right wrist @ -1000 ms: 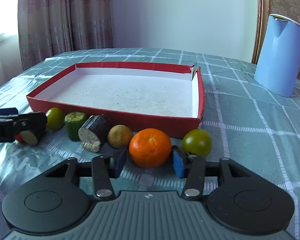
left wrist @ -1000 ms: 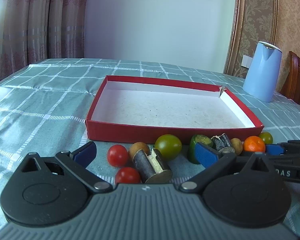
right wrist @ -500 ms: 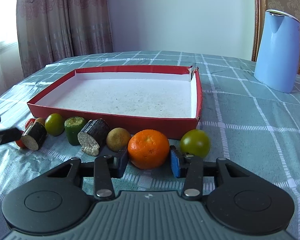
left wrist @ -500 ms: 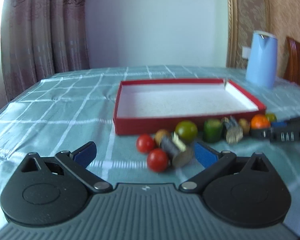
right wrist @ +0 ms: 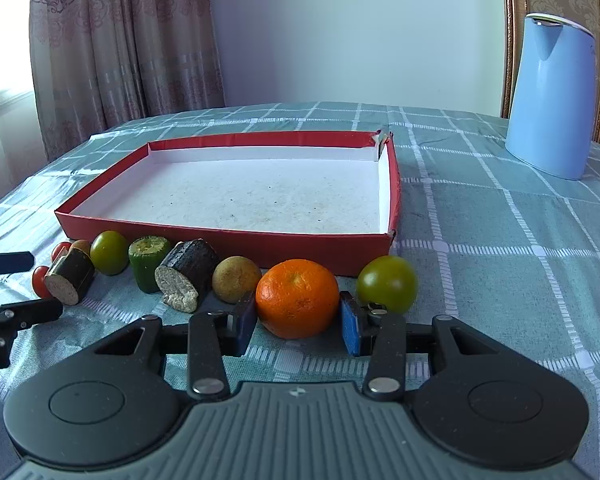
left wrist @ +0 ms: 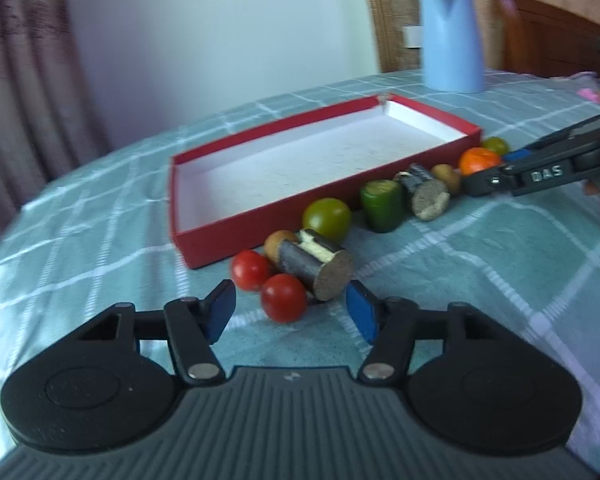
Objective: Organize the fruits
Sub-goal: 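Grasp the red cherry tomato with the left gripper while the right gripper grasps the mandarin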
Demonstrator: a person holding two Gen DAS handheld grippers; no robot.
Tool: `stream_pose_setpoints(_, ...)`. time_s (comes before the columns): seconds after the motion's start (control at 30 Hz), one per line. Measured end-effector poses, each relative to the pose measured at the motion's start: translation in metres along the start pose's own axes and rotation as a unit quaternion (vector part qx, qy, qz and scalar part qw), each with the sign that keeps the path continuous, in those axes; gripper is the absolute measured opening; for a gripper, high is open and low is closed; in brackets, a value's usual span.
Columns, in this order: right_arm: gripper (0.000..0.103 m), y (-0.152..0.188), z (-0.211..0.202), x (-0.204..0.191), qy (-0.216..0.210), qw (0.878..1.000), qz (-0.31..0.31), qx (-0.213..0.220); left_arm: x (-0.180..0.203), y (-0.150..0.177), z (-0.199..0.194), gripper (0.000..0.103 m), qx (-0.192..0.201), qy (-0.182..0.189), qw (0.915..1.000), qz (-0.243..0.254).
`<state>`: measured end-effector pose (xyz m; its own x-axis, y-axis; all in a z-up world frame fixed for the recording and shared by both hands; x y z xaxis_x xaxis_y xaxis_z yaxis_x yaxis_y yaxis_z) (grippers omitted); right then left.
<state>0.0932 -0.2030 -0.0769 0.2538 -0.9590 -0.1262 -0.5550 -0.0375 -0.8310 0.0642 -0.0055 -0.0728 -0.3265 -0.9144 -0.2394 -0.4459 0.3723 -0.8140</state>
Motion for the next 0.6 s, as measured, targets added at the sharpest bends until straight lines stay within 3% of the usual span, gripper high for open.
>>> stream_pose_setpoints(0.13,0.043,0.000,0.000,0.000,0.000,1.000,0.001,0.000,0.005,-0.001,0.006,0.042,-0.005,0.031,0.9994,0.013)
stream_pose_setpoints(0.23,0.043,0.000,0.000,0.000,0.000,1.000,0.001,0.000,0.006,0.000,0.004,0.040,-0.002,0.031,0.9992,0.026)
stream_pose_setpoints(0.4,0.043,0.000,0.000,0.000,0.001,1.000,0.002,0.000,-0.001,0.007,-0.004,0.023,0.002,0.017,0.9997,0.018)
stream_pose_setpoints(0.6,0.043,0.000,-0.001,0.002,0.002,1.000,0.001,0.002,-0.001,0.009,-0.009,0.022,0.009,-0.006,0.9999,0.013)
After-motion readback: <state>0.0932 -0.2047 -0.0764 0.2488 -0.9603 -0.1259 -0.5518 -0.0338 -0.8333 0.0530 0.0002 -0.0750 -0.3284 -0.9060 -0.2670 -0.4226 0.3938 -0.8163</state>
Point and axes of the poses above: each gripper's, at about its wrist camera, not at the fingertips, and z roughly the way its jaws point, x to its right, y to its underside, the point moved 10 cm from there along z, roughly the way its jaws point, and after that the axes turned 6 degrees about -y, right-handed, at the moved point
